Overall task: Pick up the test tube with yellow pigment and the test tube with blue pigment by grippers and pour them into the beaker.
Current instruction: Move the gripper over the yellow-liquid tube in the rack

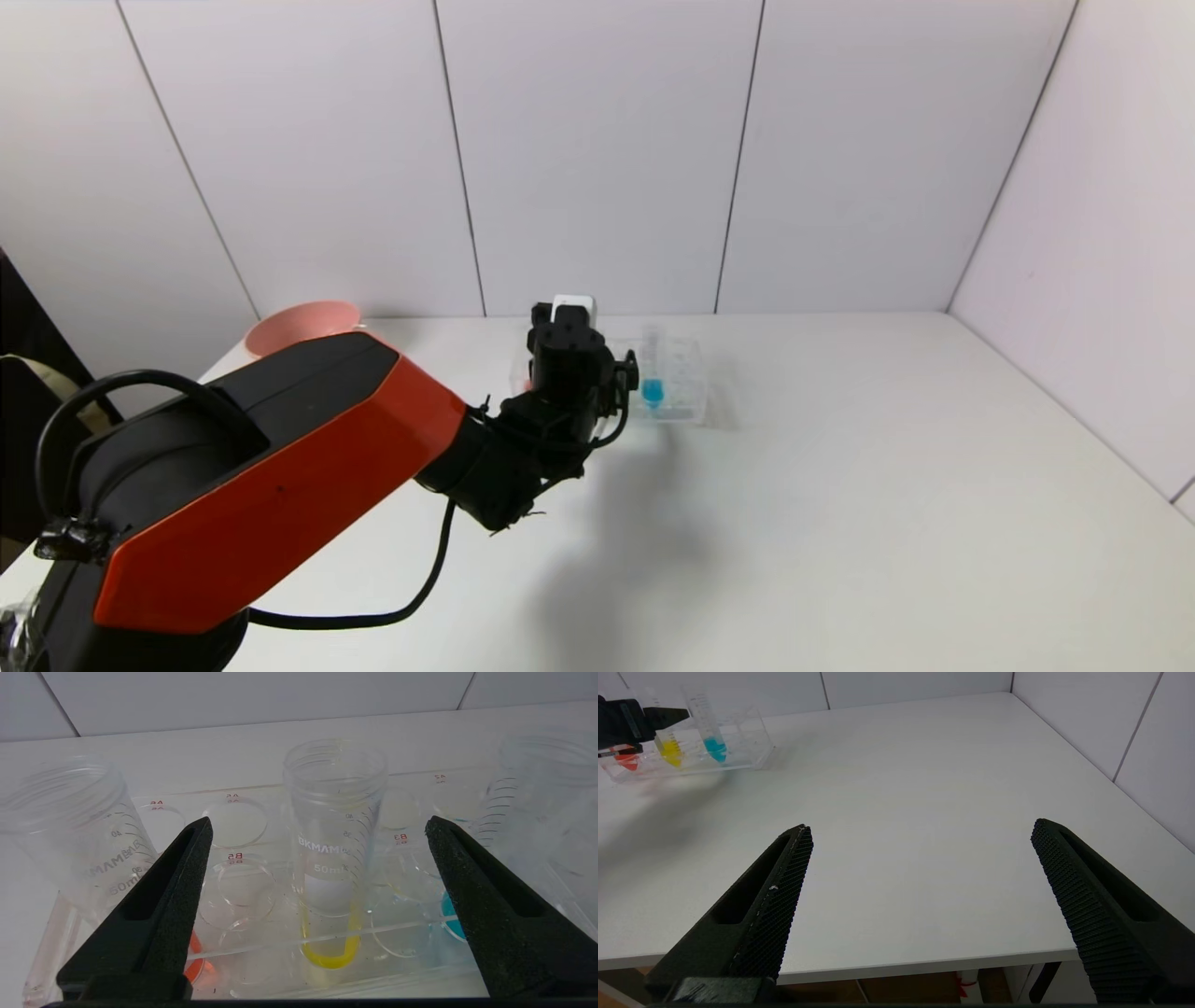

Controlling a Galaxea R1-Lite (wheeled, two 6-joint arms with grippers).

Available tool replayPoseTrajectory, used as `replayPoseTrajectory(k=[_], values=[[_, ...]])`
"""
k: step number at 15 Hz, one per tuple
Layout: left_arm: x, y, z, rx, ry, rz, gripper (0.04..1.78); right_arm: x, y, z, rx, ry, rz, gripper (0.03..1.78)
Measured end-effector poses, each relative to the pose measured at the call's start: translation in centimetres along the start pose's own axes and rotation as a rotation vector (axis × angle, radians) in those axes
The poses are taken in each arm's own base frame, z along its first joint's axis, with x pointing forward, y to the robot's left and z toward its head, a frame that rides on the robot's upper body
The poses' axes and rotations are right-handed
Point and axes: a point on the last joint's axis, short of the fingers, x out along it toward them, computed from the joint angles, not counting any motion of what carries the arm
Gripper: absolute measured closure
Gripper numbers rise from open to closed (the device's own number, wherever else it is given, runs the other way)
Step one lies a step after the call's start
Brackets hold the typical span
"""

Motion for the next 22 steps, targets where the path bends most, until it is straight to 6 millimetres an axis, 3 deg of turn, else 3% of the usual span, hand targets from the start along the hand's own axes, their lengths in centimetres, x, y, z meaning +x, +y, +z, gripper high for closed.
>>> replayPoseTrajectory(k=[3,8,22], values=[[0.21,0.11,-0.02,-0.001,-0.002,0.012,0.56,0.00,0.00,0.00,0.000,0.000,0.000,0.10],[0.17,-0.09,-0.05,-0.002,-0.004,-0.003,1.31,0.00,0.00,0.00,0.000,0.000,0.000,0.10],[-0.14,-0.12,0.54,0.003,-0.001,0.000,1.35,0.00,0.00,0.00,0.000,0.000,0.000,0.10]])
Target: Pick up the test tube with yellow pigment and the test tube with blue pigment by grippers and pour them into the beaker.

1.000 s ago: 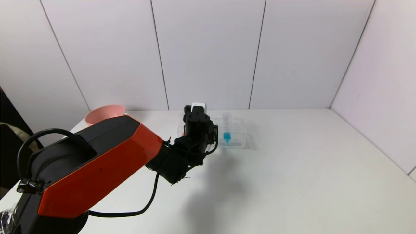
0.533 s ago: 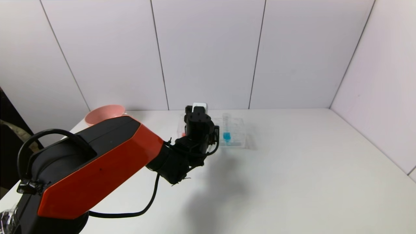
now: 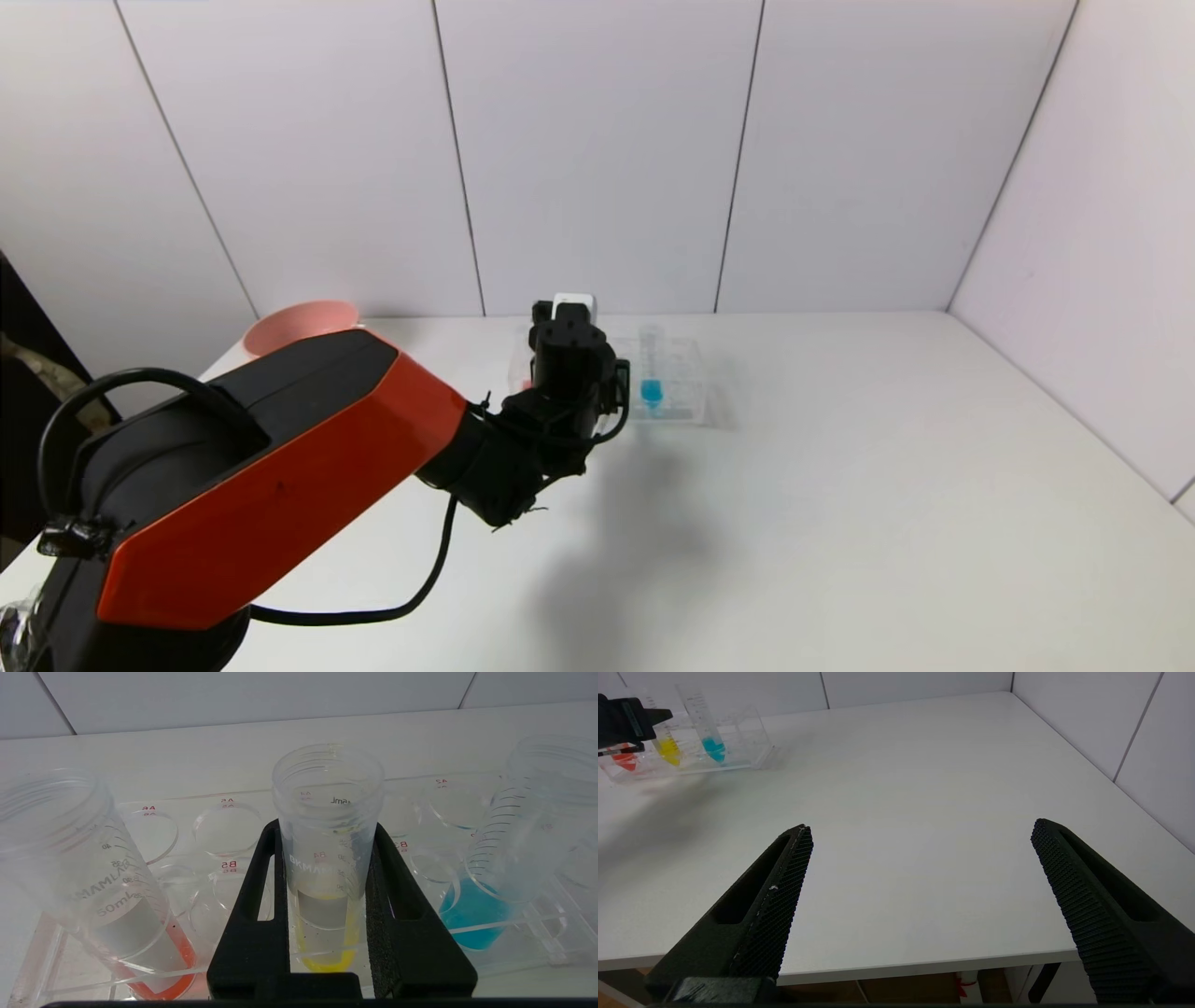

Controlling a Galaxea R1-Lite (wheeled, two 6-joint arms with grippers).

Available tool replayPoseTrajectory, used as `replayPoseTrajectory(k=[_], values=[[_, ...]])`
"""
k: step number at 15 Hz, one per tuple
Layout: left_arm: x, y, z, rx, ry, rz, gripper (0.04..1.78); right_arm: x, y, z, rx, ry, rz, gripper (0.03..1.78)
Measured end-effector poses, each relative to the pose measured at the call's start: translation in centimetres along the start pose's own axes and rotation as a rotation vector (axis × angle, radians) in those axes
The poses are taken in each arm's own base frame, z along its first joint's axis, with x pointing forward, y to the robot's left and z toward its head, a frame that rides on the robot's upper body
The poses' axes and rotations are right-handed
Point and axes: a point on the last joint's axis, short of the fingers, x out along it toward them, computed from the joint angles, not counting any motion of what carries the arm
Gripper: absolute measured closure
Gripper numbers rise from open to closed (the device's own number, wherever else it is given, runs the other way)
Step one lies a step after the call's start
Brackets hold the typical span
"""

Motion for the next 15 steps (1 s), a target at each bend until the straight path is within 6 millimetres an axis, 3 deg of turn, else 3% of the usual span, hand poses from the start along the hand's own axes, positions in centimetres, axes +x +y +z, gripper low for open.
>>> replayPoseTrajectory(k=[15], values=[[-1.9,-1.1,4.2,0.017,0.005,-0.039,1.35,0.0,0.0,0.0,0.000,0.000,0.000,0.10]])
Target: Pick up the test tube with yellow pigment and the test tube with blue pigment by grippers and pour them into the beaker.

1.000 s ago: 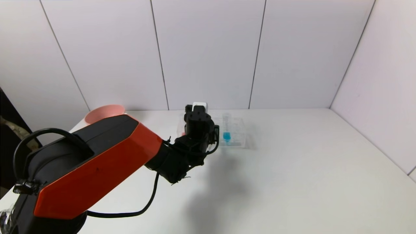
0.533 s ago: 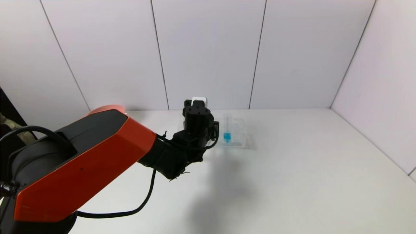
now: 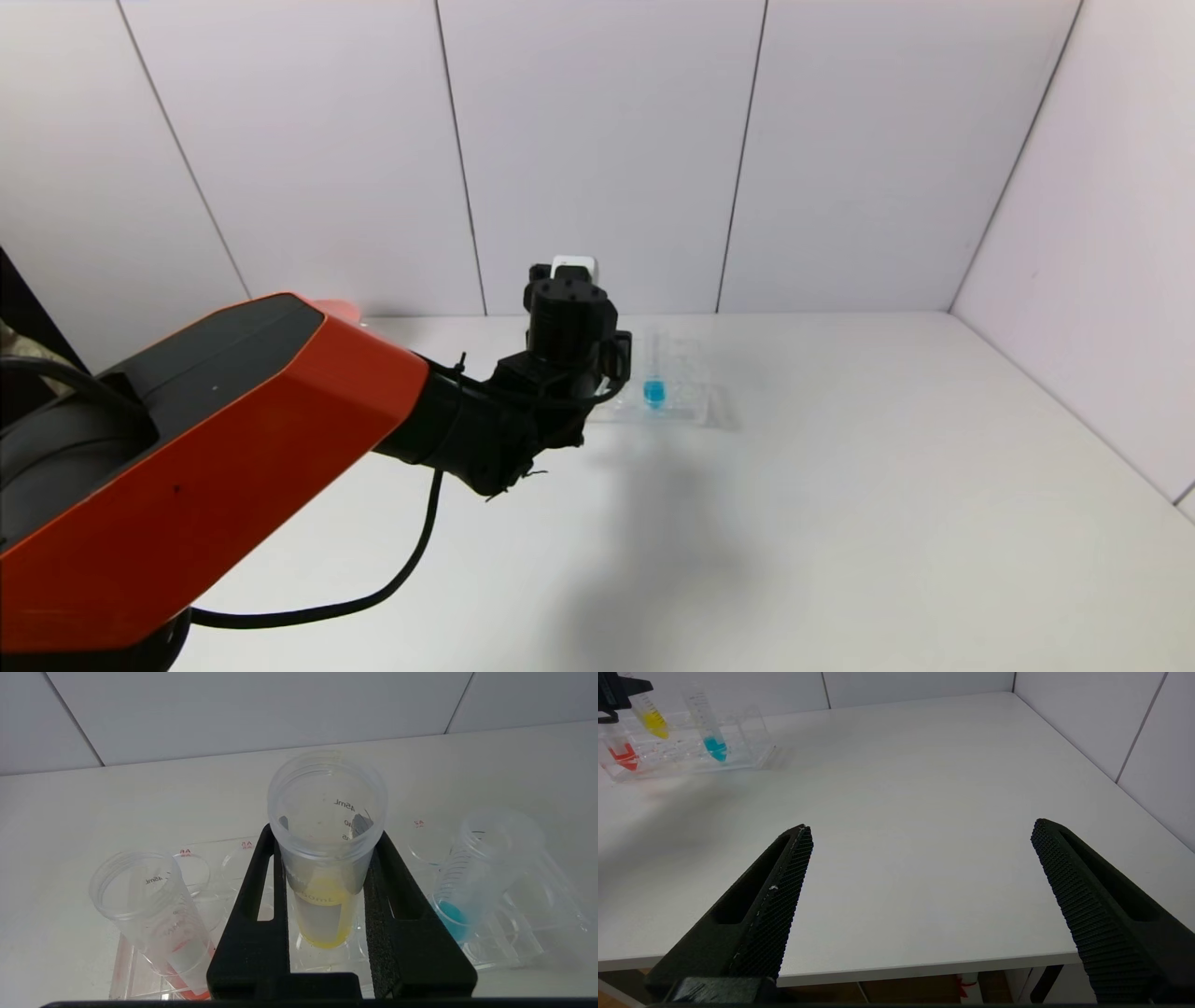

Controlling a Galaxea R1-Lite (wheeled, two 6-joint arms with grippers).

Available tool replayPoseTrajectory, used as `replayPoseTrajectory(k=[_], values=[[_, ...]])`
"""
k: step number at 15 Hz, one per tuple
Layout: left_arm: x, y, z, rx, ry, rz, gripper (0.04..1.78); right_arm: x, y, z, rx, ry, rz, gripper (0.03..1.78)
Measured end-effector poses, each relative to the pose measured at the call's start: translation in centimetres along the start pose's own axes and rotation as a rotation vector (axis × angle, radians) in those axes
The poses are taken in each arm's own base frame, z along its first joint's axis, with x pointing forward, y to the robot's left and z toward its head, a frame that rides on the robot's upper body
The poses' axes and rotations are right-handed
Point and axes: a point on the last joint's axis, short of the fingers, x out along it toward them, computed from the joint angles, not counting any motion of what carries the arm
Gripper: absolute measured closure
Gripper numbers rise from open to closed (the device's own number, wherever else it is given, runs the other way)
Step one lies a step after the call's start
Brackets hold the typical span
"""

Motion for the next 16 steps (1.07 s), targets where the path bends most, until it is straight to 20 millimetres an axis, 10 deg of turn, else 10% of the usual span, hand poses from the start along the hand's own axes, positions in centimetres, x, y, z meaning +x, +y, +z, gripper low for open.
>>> replayPoseTrajectory(k=[16], values=[[-3.0,-0.6,4.6,0.006,-0.036,-0.042,1.35,0.0,0.0,0.0,0.000,0.000,0.000,0.10]])
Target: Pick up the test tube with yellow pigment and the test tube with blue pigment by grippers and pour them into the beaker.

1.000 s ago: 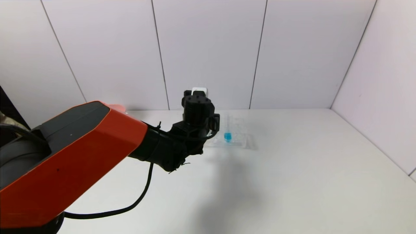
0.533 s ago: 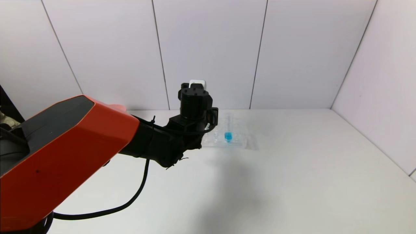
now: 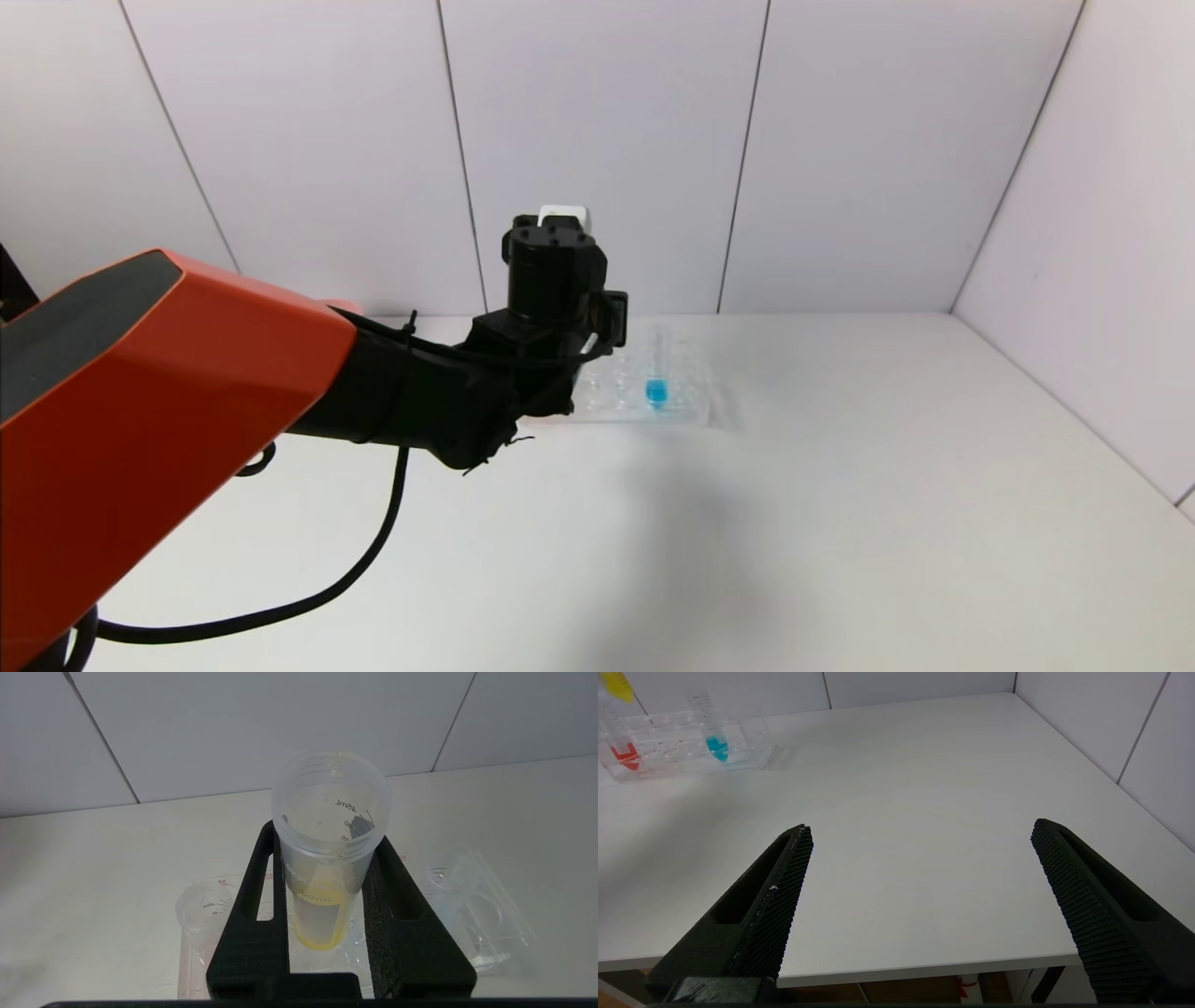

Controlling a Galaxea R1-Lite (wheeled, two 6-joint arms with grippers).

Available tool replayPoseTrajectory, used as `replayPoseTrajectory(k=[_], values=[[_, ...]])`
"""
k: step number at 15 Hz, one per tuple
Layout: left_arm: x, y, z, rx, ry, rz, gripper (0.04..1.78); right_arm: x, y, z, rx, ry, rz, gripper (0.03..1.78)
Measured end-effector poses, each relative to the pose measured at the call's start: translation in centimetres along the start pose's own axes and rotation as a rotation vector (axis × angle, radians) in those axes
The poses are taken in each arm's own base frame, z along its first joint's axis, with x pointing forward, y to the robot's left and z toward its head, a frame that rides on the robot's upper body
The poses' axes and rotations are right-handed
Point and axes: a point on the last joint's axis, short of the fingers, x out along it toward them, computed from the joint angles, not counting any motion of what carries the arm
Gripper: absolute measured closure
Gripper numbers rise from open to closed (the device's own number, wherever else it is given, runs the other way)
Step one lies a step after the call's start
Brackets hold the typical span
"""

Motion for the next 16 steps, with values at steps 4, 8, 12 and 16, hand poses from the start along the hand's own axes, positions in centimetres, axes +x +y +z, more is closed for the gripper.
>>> replayPoseTrajectory(k=[4,8,12,16], values=[[-1.0,0.6,2.1,0.005,0.008,-0.005,1.35,0.0,0.0,0.0,0.000,0.000,0.000,0.10],[-1.7,2.1,4.3,0.000,0.002,0.014,1.35,0.0,0.0,0.0,0.000,0.000,0.001,0.10],[-2.2,4.1,5.9,0.000,0.001,0.057,1.35,0.0,0.0,0.0,0.000,0.000,0.001,0.10],[-2.9,6.5,7.3,0.018,-0.011,0.096,1.35,0.0,0.0,0.0,0.000,0.000,0.001,0.10]])
